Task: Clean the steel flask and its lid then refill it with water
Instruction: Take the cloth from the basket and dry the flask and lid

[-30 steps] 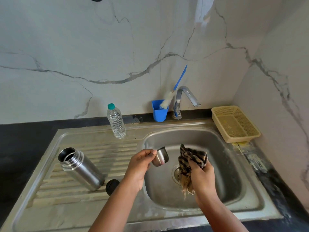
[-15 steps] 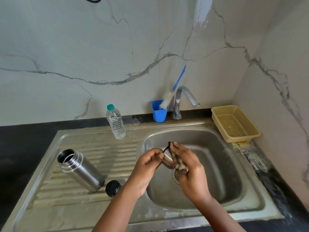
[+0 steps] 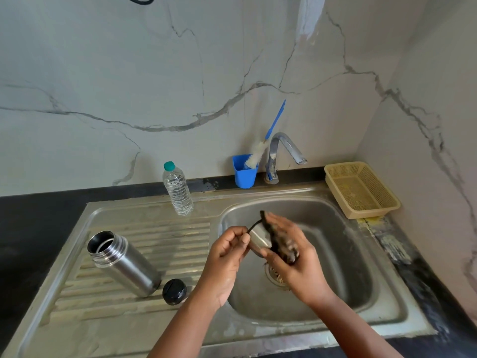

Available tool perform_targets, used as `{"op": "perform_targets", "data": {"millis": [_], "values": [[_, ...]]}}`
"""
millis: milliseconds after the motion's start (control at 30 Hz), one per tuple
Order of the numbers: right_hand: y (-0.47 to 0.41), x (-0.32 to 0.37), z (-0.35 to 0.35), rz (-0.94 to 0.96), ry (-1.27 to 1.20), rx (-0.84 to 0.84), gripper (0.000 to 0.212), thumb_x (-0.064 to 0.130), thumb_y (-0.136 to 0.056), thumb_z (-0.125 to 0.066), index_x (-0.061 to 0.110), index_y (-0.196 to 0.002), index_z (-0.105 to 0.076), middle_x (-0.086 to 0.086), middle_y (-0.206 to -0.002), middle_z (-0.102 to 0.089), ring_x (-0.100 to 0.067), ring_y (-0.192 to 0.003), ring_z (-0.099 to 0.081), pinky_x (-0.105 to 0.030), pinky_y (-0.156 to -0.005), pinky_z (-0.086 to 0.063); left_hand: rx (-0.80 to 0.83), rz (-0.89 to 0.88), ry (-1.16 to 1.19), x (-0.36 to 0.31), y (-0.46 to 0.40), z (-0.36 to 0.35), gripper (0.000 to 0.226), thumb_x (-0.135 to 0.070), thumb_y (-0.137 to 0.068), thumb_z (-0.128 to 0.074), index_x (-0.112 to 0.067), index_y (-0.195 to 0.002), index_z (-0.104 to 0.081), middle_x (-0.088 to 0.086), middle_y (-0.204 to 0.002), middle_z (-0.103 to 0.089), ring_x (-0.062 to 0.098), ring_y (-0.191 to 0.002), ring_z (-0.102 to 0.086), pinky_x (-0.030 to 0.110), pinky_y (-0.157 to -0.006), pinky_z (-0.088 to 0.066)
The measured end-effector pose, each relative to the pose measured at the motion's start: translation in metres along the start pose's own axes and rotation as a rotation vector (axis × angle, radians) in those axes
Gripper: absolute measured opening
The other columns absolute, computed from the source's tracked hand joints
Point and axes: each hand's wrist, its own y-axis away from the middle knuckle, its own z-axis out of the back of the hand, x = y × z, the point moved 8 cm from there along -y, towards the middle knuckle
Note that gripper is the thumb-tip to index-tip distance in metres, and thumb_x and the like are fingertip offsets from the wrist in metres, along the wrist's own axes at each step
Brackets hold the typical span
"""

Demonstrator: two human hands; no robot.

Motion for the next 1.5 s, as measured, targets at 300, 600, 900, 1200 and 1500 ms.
{"op": "perform_targets", "data": {"millis": [300, 600, 900, 1200, 1500], "values": [[0.009, 0.012, 0.007, 0.105, 0.143, -0.116, 0.073, -0.004, -0.064, -0.086, 0.015, -0.129, -0.057, 0.007, -0.133, -0.059, -0.013, -0.126, -0.055, -0.023, -0.102, -0.044, 0.184, -0.064, -0.418, -0.026, 0.002, -0.012, 0.028, -0.031, -0.102, -0.051, -0.015, -0.118, -0.067, 0.003, -0.109, -0.073, 0.010, -0.110, -0.065, 0.021, -0.096, -0.048], [0.037, 0.028, -0.022, 0.799, 0.854, 0.117, 0.027, 0.011, -0.098, -0.060, 0.009, -0.123, -0.068, -0.008, -0.143, -0.054, -0.035, -0.138, -0.043, -0.052, -0.107, -0.042, 0.074, -0.013, -0.263, -0.012, 0.005, -0.010, 0.023, -0.001, -0.102, -0.045, 0.000, -0.109, -0.068, 0.018, -0.106, -0.072, 0.020, -0.101, -0.067, 0.026, -0.089, -0.053], [0.015, 0.022, -0.007, 0.428, 0.479, 0.018, 0.061, 0.009, -0.075, -0.083, 0.022, -0.129, -0.058, -0.003, -0.145, -0.041, -0.027, -0.136, -0.042, -0.040, -0.109, -0.040, 0.150, -0.051, -0.125, -0.014, 0.010, -0.015, 0.021, -0.010, -0.101, -0.048, -0.003, -0.107, -0.067, 0.012, -0.103, -0.070, 0.019, -0.104, -0.063, 0.031, -0.100, -0.049], [0.006, 0.003, 0.008, 0.118, 0.050, -0.090, 0.073, -0.005, -0.060, -0.086, 0.014, -0.125, -0.059, -0.001, -0.135, -0.052, -0.023, -0.132, -0.048, -0.029, -0.107, -0.041, 0.193, -0.050, -0.328, -0.024, 0.006, -0.012, 0.030, -0.024, -0.092, -0.054, -0.016, -0.118, -0.068, 0.004, -0.117, -0.071, 0.016, -0.117, -0.062, 0.025, -0.100, -0.047], [0.018, 0.017, -0.007, 0.419, 0.492, 0.013, 0.046, 0.009, -0.081, -0.078, 0.020, -0.124, -0.063, -0.004, -0.150, -0.039, -0.027, -0.138, -0.042, -0.041, -0.102, -0.047, 0.151, -0.032, -0.422, -0.019, 0.004, -0.010, 0.019, -0.008, -0.100, -0.053, -0.007, -0.099, -0.072, 0.012, -0.096, -0.072, 0.016, -0.095, -0.067, 0.036, -0.091, -0.055]]}}
